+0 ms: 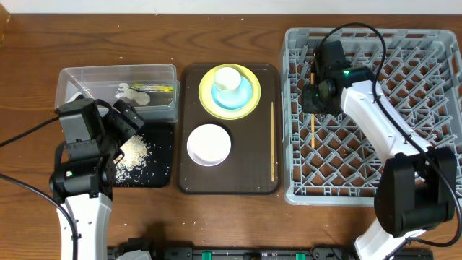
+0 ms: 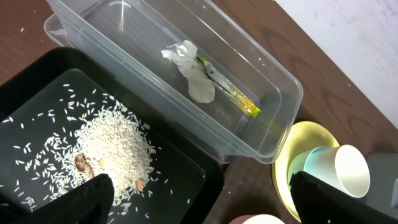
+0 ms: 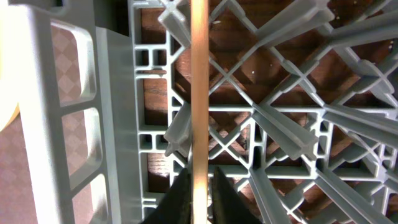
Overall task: Sort waste into correct bins and load items into the dishwasher rack
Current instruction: 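Insert the chopstick upright into the rack and open the right gripper, then move the right gripper back to the remaining chopstick on the brown tray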
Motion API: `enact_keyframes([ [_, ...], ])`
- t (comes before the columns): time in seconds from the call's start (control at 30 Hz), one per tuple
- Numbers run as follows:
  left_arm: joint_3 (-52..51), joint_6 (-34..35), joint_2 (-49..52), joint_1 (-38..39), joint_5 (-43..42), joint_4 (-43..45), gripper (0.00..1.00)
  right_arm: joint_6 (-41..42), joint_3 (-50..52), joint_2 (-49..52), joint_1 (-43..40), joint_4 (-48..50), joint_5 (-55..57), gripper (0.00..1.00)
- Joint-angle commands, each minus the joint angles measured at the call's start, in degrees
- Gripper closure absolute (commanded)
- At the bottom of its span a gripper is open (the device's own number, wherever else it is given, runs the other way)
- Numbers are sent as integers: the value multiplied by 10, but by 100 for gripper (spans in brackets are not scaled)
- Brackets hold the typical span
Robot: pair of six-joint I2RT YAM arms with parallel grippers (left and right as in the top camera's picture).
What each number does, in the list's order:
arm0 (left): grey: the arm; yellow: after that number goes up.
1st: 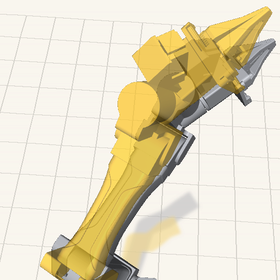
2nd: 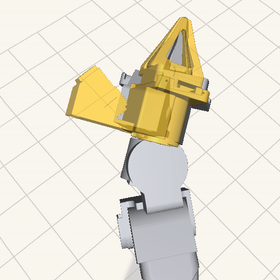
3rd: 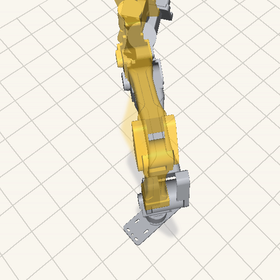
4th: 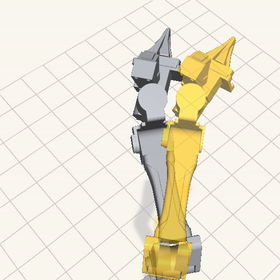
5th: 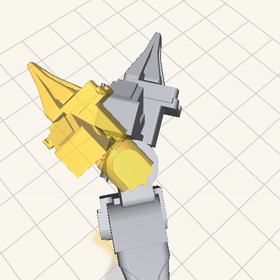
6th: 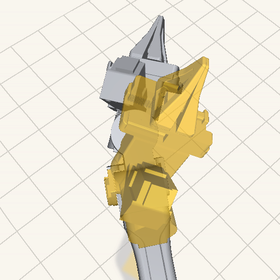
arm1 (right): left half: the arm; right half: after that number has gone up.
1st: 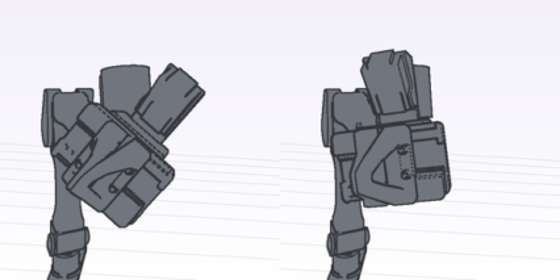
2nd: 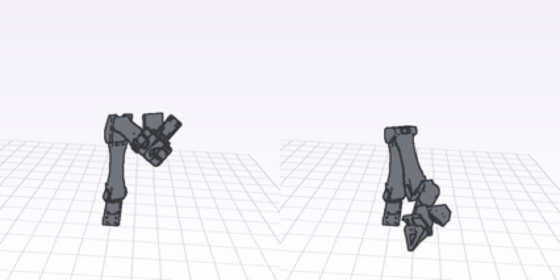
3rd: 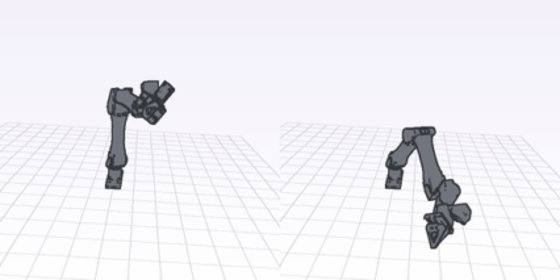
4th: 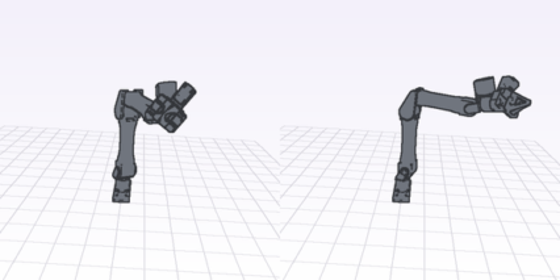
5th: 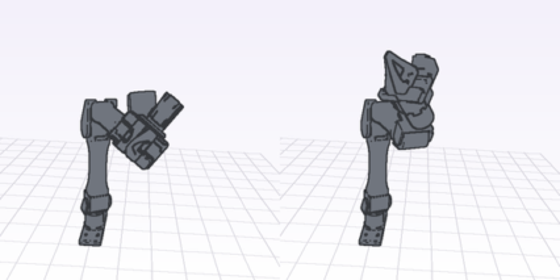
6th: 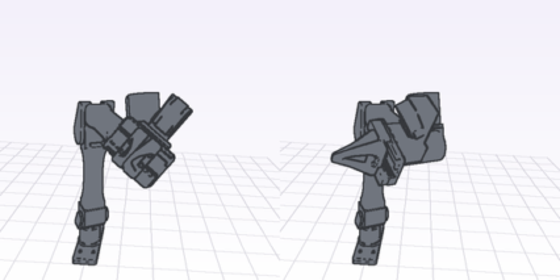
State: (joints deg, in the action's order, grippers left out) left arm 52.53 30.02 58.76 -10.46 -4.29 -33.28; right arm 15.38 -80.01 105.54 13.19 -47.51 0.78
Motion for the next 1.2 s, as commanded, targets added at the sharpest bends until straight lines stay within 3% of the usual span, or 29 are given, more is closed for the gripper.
enact_keyframes([
  [0.0, 12, -1, 1, -3, 3, -2, 7, 4, 6, 3, 1, -2, -4, 87],
  [0.33, 12, -1, 1, -3, 3, -2, 7, 2, 3, 0, 0, -3, -2, 86],
  [0.6, 12, -1, 1, -3, 3, -2, 7, 5, -83, -37, 22, -74, -30, 78],
  [0.87, 12, -1, 1, -3, 3, -2, 6, 80, -97, -45, 125, -89, -12, 77],
  [1.17, 12, -1, 1, -3, 3, -2, 7, 179, -90, -25, 252, -77, 144, 73],
])
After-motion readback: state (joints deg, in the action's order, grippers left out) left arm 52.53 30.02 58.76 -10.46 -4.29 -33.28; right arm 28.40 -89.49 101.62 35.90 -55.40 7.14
